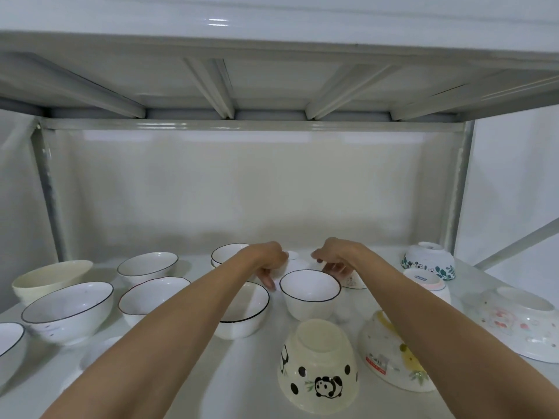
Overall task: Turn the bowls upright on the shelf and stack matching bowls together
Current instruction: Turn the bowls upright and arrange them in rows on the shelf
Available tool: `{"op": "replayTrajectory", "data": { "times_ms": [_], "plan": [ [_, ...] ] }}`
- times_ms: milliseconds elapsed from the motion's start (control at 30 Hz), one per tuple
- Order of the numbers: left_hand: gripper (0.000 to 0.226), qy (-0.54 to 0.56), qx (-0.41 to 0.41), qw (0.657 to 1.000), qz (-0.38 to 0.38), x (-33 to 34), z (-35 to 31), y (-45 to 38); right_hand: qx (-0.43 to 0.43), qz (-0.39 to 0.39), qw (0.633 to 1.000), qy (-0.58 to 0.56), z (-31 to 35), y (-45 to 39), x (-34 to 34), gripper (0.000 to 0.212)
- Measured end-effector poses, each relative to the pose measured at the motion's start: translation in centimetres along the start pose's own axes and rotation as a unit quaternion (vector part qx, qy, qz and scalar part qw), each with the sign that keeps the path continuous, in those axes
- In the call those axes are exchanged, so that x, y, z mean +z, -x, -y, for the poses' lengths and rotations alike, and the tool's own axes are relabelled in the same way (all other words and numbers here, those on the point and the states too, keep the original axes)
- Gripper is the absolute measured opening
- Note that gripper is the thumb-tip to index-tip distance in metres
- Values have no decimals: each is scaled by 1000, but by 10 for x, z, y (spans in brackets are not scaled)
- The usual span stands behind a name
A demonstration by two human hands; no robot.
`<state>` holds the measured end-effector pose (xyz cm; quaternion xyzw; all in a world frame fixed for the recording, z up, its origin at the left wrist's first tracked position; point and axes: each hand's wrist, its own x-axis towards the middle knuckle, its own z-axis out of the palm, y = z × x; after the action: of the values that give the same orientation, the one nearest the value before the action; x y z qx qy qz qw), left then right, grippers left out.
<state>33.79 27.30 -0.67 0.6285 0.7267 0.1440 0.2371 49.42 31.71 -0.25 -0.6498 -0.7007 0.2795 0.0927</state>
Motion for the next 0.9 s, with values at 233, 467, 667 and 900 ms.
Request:
{"op": "replayTrajectory", "data": {
  "times_ms": [233,467,667,900],
  "plan": [
    [19,84,-32,995,50,12,-11,-12,-34,6,999,-10,17,-8,13,53],
    [59,-23,-20,997,67,23,-12,-32,-45,24,998,28,17,-23,20,56],
    [28,9,-40,998,-50,27,-9,-40,-43,-21,999,17,11,-28,23,42],
    [51,219,-6,967,-134,13,-19,-37,-35,-66,973,-220,8,-34,9,51]
  ]
}}
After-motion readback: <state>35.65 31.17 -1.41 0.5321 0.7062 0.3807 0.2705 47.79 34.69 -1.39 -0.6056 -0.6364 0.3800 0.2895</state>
